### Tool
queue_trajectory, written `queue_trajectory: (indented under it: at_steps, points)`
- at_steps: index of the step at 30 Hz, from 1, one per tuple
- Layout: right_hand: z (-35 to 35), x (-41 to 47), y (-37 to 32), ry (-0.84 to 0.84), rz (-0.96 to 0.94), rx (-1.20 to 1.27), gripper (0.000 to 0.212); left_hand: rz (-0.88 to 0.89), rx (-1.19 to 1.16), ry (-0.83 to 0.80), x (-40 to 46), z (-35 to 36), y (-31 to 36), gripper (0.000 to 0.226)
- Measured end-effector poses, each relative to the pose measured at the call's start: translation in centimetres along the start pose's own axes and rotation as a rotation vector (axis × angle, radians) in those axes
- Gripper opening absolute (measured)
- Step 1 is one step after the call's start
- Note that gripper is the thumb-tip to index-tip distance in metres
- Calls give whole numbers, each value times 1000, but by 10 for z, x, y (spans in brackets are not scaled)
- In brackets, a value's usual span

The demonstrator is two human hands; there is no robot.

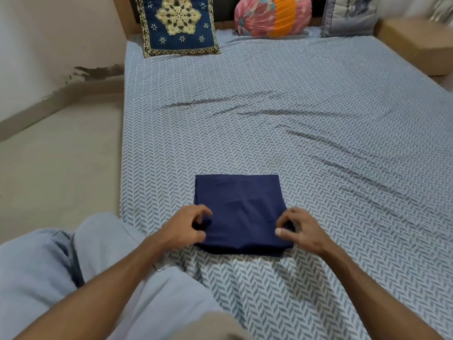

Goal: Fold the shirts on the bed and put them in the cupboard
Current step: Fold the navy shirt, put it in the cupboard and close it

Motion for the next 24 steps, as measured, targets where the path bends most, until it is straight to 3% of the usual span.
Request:
queue_trajectory:
  at_steps: [3,7,10,15,18,20,24]
  points:
    - [-27,33,17,251,261,230,24,-186,-196,274,21,-26,-23,42]
    - [-22,80,55,304,608,507,46,-480,-457,344,45,-32,-54,56]
    - [-9,101,70,319,710,656,36,-567,-541,380,61,-35,-59,32]
    - [-8,108,74,385,792,607,18,-624,-483,445,74,-44,-68,17]
    - [-20,105,58,371,665,260,21,-614,-346,464,74,-45,-65,5]
    - [-21,99,40,296,597,110,35,-594,-289,427,74,-44,-60,23]
    - [-9,95,43,70,663,115,62,-647,-277,275,76,-40,-55,76]
Point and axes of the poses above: each hand's wrist, its own x-axis towards the middle knuckle, its own z-axis out of the palm, y = z × x, the point moved 9 cm from there along x, towards the middle knuckle, and after that the axes turned 2 degrees about -y, right-handed, at the moved point
